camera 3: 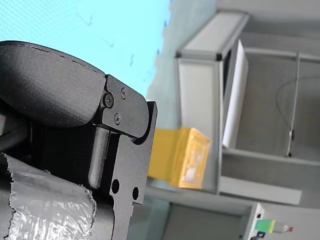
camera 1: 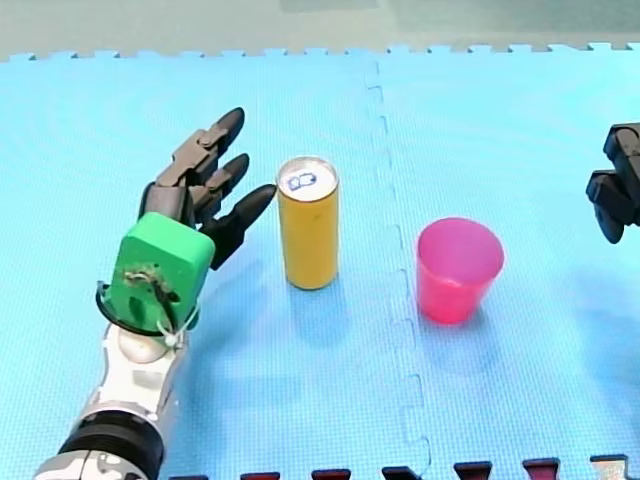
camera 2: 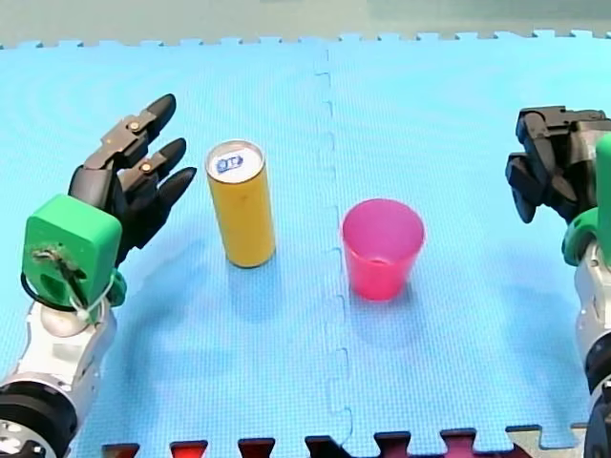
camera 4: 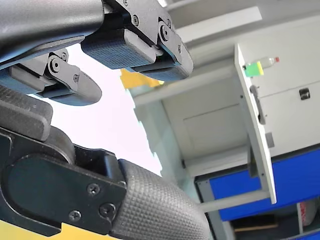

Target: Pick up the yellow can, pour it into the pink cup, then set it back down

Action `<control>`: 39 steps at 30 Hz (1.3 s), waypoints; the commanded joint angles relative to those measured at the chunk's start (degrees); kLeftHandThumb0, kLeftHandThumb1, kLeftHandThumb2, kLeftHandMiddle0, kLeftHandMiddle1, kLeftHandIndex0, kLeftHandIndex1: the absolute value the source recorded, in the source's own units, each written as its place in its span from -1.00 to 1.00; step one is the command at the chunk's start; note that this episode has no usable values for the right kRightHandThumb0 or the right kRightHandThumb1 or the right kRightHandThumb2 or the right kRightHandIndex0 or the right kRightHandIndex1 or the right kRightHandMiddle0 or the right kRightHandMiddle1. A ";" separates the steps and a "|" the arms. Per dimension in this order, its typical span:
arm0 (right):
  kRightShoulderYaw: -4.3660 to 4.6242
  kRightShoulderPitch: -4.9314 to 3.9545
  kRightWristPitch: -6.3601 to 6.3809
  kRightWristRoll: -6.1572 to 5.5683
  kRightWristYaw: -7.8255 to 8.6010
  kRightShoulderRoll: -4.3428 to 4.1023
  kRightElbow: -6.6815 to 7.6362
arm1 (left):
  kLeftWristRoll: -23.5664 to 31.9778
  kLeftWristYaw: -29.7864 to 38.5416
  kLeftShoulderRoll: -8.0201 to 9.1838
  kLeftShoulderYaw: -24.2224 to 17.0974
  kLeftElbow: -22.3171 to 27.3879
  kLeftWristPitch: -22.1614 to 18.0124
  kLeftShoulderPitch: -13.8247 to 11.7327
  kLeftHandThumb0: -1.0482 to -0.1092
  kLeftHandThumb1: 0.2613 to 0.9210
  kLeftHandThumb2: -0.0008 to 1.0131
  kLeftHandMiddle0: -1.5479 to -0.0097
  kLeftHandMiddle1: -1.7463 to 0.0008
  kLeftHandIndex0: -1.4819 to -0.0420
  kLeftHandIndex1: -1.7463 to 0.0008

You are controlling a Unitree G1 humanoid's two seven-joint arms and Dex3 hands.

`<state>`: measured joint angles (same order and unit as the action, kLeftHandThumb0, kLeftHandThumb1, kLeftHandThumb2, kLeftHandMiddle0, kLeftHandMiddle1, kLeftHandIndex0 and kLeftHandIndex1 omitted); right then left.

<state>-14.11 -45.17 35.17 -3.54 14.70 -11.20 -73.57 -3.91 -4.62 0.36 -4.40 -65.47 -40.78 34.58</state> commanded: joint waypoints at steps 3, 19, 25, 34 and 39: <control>0.15 0.24 0.75 0.30 -0.28 -0.12 -0.05 | -0.03 0.13 0.51 0.11 -0.14 0.27 0.11 -0.78 1.00 -0.95 0.29 1.00 0.41 1.00; 0.12 0.16 0.69 0.18 -0.14 0.12 -0.20 | 0.17 0.86 0.70 0.05 -0.17 0.75 -0.11 -0.79 1.00 -0.94 0.30 1.00 0.43 1.00; -0.02 0.10 0.63 0.09 -0.03 0.08 -0.17 | 0.29 1.57 0.83 0.09 -0.28 1.24 -0.20 -0.79 1.00 -0.93 0.30 1.00 0.43 1.00; -0.12 -0.07 0.47 0.20 -0.28 -0.19 -0.24 | 1.70 6.86 1.01 -0.11 -1.25 2.08 -0.93 -0.80 1.00 -0.92 0.32 1.00 0.43 1.00; -0.32 -0.16 0.31 0.05 -0.21 -0.53 -0.23 | 1.41 8.57 0.73 0.54 -1.88 2.22 -1.20 -0.85 1.00 -0.88 0.36 1.00 0.49 1.00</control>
<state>-14.24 -45.10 35.68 -3.29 14.51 -11.31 -73.75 -2.16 3.73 0.93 -4.15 -67.13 -38.60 33.47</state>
